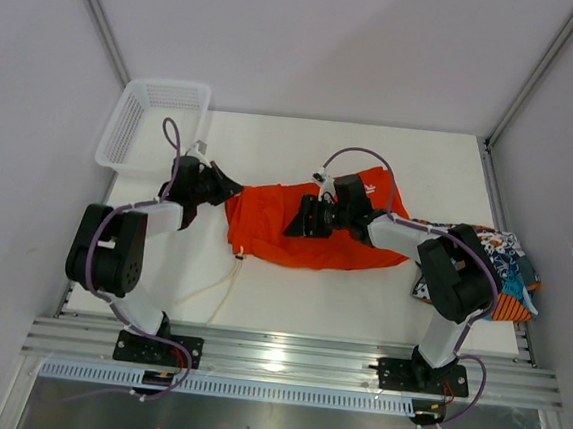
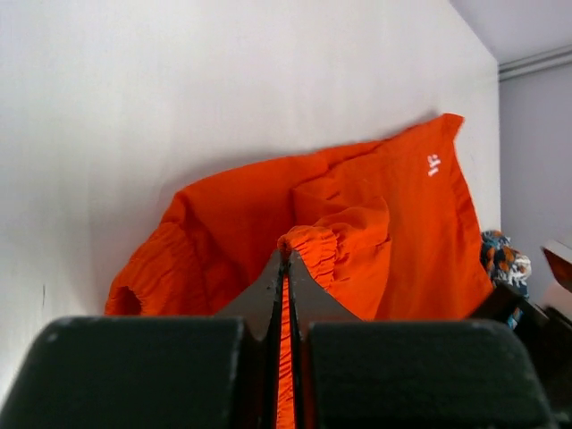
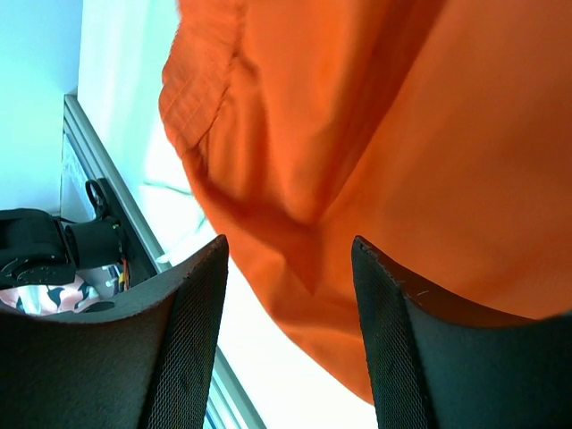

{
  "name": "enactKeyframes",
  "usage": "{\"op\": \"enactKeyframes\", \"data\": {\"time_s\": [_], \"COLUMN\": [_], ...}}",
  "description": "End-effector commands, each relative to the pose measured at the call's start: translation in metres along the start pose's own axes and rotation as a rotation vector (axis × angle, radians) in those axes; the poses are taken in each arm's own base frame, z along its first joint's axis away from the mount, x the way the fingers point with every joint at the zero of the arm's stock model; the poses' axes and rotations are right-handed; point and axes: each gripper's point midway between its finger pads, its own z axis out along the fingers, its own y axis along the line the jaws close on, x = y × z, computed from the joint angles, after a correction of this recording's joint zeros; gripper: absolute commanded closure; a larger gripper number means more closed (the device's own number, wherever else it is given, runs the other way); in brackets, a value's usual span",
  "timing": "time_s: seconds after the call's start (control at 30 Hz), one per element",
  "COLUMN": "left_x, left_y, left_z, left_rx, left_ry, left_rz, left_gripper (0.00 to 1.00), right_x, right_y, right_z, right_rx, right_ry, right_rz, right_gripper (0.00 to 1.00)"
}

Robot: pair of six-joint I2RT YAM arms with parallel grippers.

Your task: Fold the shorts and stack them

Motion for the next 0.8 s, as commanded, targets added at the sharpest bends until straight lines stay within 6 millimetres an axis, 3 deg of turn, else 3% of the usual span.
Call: {"op": "enactKeyframes", "data": {"time_s": [0.0, 0.07, 0.23, 0.53, 0.7, 0.77], "left_x": [0.001, 0.008, -0.001, -0.003, 0.002, 0.001], "left_y": [0.014, 0.031, 0.055, 0.083, 0.098, 0.097], "left_z": [0.022, 0.022, 0.005, -0.008, 0.000, 0.002], "left_rx": [-0.032, -0.087, -0.240, -0.395, -0.442, -0.447], "left_ry": [0.021, 0.013, -0.063, -0.094, -0.069, -0.064], "left_rz": [-0.067, -0.089, -0.066, -0.050, -0.050, -0.046], "left_gripper": [1.00, 1.00, 1.00, 1.00, 1.00, 1.00], "right_x": [-0.015, -0.014, -0.012, -0.013, -0.043, -0.057], "right_y": [0.013, 0.013, 0.012, 0.009, -0.003, -0.021], "right_z": [-0.006, -0.006, 0.001, 0.031, 0.047, 0.046], "right_rx": [-0.021, -0.019, -0.022, -0.030, 0.011, 0.075], "right_ry": [-0.059, -0.058, -0.041, -0.004, -0.064, -0.100], "right_rz": [-0.041, -0.046, -0.051, -0.054, -0.043, -0.013], "right_gripper": [0.41, 0.41, 0.41, 0.41, 0.44, 0.45]}}
